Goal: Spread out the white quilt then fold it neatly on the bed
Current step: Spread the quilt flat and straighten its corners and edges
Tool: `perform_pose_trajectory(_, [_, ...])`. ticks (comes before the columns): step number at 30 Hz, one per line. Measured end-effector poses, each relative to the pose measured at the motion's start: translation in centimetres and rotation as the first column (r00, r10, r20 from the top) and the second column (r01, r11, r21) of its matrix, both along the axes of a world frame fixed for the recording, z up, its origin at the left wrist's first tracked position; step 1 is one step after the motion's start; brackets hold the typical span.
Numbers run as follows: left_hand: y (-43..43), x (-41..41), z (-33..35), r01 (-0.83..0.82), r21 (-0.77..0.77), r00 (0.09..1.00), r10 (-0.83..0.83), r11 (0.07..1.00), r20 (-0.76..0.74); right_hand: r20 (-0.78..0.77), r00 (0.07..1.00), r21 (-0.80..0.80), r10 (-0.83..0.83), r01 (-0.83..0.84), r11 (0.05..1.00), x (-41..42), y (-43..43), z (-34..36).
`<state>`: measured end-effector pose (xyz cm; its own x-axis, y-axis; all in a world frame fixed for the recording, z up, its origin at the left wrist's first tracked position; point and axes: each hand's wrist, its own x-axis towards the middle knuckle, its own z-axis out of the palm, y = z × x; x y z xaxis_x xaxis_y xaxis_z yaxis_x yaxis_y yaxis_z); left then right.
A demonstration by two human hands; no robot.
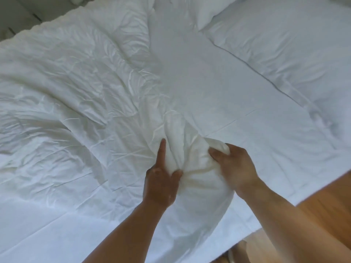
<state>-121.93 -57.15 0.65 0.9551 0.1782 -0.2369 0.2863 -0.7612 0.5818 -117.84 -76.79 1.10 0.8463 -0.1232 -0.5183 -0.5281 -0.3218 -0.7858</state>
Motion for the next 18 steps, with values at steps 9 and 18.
perform_pose_trajectory(9, [-10.5,4.0,-1.8,0.268,0.096,0.950,-0.247,0.959,-0.190,0.057,0.998,-0.457,0.038,-0.008,0.889,-7.6,-6.4,-1.0])
perform_pose_trajectory(18, [-11.9,4.9,-4.7,-0.131,0.136,0.928,0.170,0.982,-0.331,-0.114,0.961,-0.152,0.254,-0.269,0.951,-6.5,-6.7,-7.1])
